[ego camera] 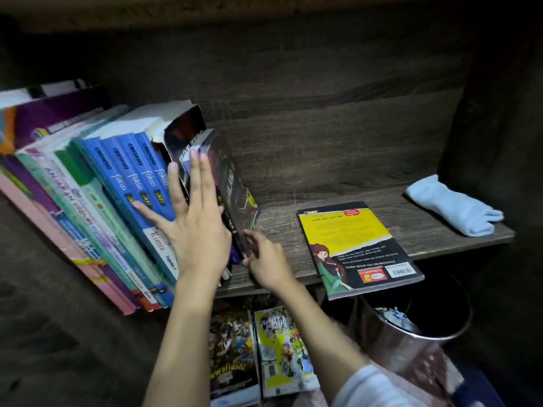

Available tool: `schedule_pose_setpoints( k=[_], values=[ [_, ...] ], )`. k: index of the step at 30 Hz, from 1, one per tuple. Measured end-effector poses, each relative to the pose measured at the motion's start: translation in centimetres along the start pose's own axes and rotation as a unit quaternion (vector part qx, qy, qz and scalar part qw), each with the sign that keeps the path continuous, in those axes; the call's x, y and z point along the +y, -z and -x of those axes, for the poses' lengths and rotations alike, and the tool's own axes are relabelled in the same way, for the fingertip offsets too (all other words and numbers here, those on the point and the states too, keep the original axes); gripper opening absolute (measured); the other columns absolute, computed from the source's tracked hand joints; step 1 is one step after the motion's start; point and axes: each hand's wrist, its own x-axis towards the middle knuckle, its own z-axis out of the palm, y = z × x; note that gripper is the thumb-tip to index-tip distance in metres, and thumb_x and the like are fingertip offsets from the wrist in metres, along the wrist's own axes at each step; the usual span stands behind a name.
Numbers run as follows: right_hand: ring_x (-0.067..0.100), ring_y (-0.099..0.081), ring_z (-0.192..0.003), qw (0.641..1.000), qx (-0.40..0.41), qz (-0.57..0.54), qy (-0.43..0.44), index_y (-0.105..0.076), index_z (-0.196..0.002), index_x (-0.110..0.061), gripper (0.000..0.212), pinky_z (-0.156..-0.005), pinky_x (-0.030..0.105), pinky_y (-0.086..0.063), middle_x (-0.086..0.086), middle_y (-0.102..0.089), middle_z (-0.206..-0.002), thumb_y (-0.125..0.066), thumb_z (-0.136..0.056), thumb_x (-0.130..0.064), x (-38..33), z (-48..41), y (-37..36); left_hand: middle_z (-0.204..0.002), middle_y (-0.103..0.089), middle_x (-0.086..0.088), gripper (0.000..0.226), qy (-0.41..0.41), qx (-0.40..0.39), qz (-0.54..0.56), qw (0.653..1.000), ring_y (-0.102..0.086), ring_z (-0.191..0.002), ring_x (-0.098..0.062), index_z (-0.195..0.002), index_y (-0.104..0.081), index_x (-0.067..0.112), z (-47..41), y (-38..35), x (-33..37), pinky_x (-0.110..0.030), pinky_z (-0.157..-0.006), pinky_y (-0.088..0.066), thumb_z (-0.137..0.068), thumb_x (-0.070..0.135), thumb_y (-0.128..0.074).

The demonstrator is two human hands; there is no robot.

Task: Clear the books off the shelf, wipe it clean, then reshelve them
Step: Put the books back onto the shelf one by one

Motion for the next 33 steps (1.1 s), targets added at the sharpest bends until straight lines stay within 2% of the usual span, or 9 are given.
schedule_pose_setpoints(
  k=[5,10,15,18,20,24,27,30,33],
  values=[
    [0.035,-0.054,-0.118,0.972,-0.021,0.232,0.04,-0.015,-0.152,-0.016,0.068,-0.092,0.039,-0.044,0.02,-0.054,-0.132,-0.046,-0.092,-0.005,-1.0,1.5,-0.4,-0.158,-0.011,0.004,0.099,0.021,-0.014,-0.04,0.999,0.015,-0.14,-0.013,-0.151,-0.01,0.016,0.3,-0.3,0.2,-0.068,-0.098,0.006,-0.071,0.007,-0.069],
    [0.028,0.0,-0.147,0.971,-0.111,0.21,0.01,0.004,-0.151,-0.009,0.072,-0.117,0.044,-0.016,0.008,-0.001,-0.16,-0.037,-0.092,-0.001,-1.4,0.8,-0.7,-0.156,0.019,0.005,0.103,0.078,-0.124,-0.021,0.989,0.031,-0.138,-0.017,-0.15,0.012,0.018,0.4,2.1,2.1,-0.066,-0.103,0.01,-0.077,0.017,-0.061],
    [0.03,-0.02,-0.142,0.989,0.03,0.144,0.029,-0.026,-0.146,-0.002,0.06,-0.117,0.035,-0.018,0.02,-0.03,-0.15,-0.046,-0.089,-0.002,-2.4,1.8,4.8,-0.156,0.02,0.004,0.086,0.117,-0.101,0.058,0.986,0.02,-0.143,-0.022,-0.152,-0.003,0.017,1.6,2.9,4.6,-0.061,-0.109,0.008,-0.08,0.004,-0.05],
    [0.03,-0.041,-0.128,0.967,0.162,0.198,0.015,-0.05,-0.131,0.0,0.047,-0.11,0.033,-0.027,0.02,-0.051,-0.132,-0.051,-0.084,-0.004,-1.3,2.9,9.4,-0.158,-0.012,0.004,0.073,0.127,-0.04,0.126,0.983,-0.006,-0.145,-0.024,-0.144,-0.035,0.021,3.5,2.8,5.7,-0.052,-0.111,-0.01,-0.077,-0.002,-0.053],
    [0.031,-0.044,-0.123,0.946,0.21,0.24,-0.051,-0.056,-0.123,-0.003,0.039,-0.103,0.035,-0.033,0.017,-0.056,-0.127,-0.051,-0.085,-0.008,0.8,3.5,11.4,-0.146,-0.038,0.003,0.056,0.147,-0.076,0.178,0.97,-0.03,-0.136,-0.023,-0.132,-0.05,0.023,5.0,2.2,6.7,-0.046,-0.107,-0.023,-0.081,0.0,-0.053],
    [0.035,-0.036,-0.129,0.915,0.223,0.257,-0.216,-0.047,-0.131,-0.007,0.042,-0.102,0.041,-0.034,0.016,-0.043,-0.138,-0.049,-0.093,-0.023,4.8,6.2,13.9,-0.12,-0.06,-0.008,0.026,0.255,-0.3,0.28,0.875,-0.056,-0.108,-0.027,-0.113,-0.06,0.018,7.8,1.1,9.1,-0.032,-0.088,-0.044,-0.095,0.013,-0.041],
    [0.039,-0.032,-0.13,0.917,0.215,0.192,-0.276,-0.036,-0.135,-0.005,0.056,-0.101,0.046,-0.034,0.018,-0.033,-0.142,-0.054,-0.093,-0.037,6.0,7.7,14.7,-0.116,-0.063,-0.017,0.03,0.294,-0.421,0.309,0.8,-0.059,-0.108,-0.032,-0.112,-0.062,0.006,9.4,-0.1,10.4,-0.032,-0.086,-0.046,-0.097,0.023,-0.043],
    [0.042,-0.038,-0.128,0.928,0.21,0.119,-0.285,-0.036,-0.133,0.0,0.065,-0.1,0.043,-0.036,0.025,-0.035,-0.14,-0.064,-0.087,-0.036,6.0,8.0,15.1,-0.109,-0.064,-0.014,0.024,0.339,-0.45,0.404,0.721,-0.067,-0.086,-0.028,-0.107,-0.058,0.005,10.4,-1.0,11.9,-0.034,-0.069,-0.052,-0.097,0.022,-0.045],
    [0.035,-0.054,-0.119,0.931,0.172,0.015,-0.322,-0.044,-0.127,0.0,0.069,-0.095,0.038,-0.043,0.021,-0.053,-0.13,-0.077,-0.076,-0.032,6.3,7.9,15.2,-0.098,-0.061,-0.008,0.011,0.421,-0.401,0.484,0.653,-0.062,-0.05,-0.006,-0.105,-0.05,0.01,10.2,-1.5,11.8,-0.021,-0.044,-0.048,-0.098,0.012,-0.041]
  ],
)
